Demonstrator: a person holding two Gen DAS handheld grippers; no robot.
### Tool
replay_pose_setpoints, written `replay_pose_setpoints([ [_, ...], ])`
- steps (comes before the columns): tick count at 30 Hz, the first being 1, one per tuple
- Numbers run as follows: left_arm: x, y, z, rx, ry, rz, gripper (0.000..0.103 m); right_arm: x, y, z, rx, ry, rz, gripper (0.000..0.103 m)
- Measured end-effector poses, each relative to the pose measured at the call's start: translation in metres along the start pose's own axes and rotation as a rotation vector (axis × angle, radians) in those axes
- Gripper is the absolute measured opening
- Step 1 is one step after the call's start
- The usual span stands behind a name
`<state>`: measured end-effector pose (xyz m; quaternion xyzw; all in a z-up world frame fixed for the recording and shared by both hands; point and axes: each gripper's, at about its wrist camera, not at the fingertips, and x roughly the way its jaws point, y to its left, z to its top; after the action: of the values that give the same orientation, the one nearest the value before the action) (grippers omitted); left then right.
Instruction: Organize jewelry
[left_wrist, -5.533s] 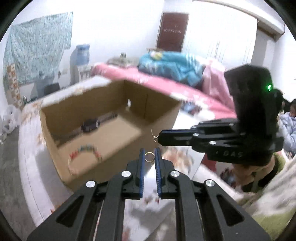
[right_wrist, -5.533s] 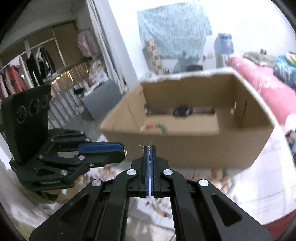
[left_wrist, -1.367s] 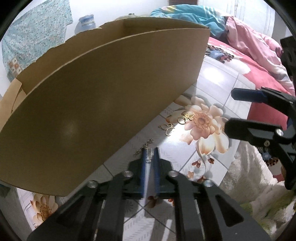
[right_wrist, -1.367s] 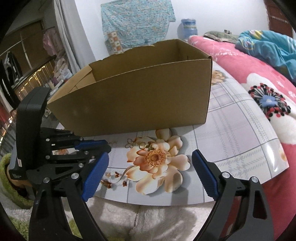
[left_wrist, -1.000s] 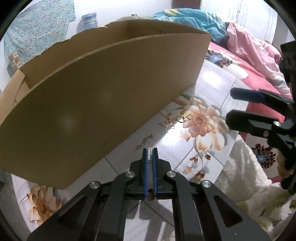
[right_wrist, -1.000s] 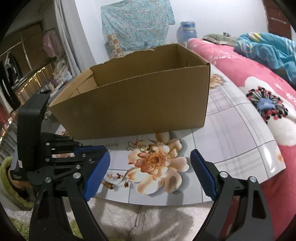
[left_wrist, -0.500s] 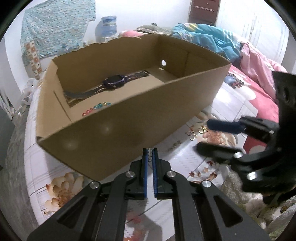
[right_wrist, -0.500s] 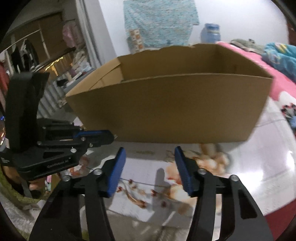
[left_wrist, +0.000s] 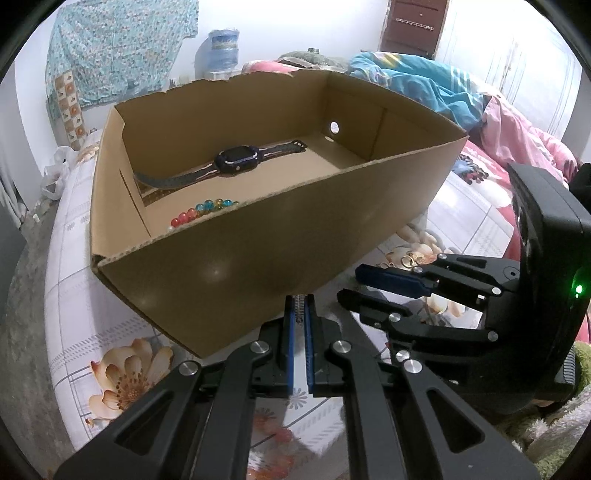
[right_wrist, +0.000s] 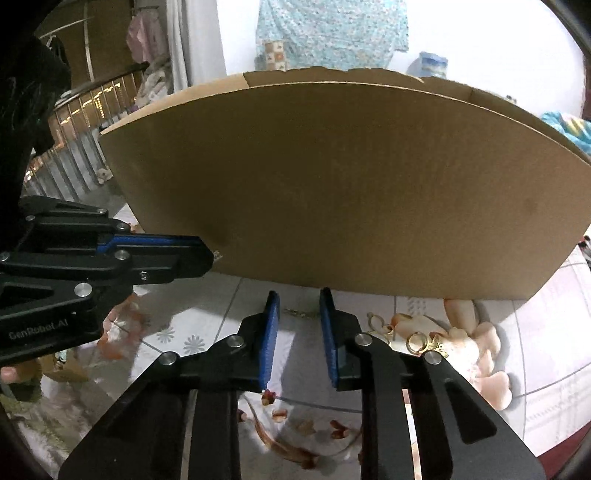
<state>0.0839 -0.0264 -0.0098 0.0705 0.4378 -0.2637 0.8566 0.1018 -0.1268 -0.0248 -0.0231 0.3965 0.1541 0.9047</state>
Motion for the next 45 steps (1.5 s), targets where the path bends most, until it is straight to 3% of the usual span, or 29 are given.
replay_pose_setpoints([
  [9,0.004,0.003,-0.002,-0.006,0.008,-0.005,0.004,-0.003,-0.005,0.003,0.024,0.018,-0.029,0.003],
  [31,0.001,0.004,-0.007,-0.006,0.004,0.003,0.004,-0.042,-0.007,-0.013,0.044,-0.015,0.035,0.0],
  [33,0.001,0.003,-0.007,-0.005,0.004,0.004,0.004,-0.038,-0.002,-0.011,0.026,-0.004,0.035,0.005],
  [36,-0.001,0.003,-0.008,-0.004,0.002,0.004,0.004,-0.031,0.002,-0.009,0.0,-0.004,0.021,0.022],
  [45,-0.001,0.003,-0.008,-0.006,0.003,0.006,0.004,-0.008,0.006,-0.01,-0.043,0.033,-0.007,0.022],
])
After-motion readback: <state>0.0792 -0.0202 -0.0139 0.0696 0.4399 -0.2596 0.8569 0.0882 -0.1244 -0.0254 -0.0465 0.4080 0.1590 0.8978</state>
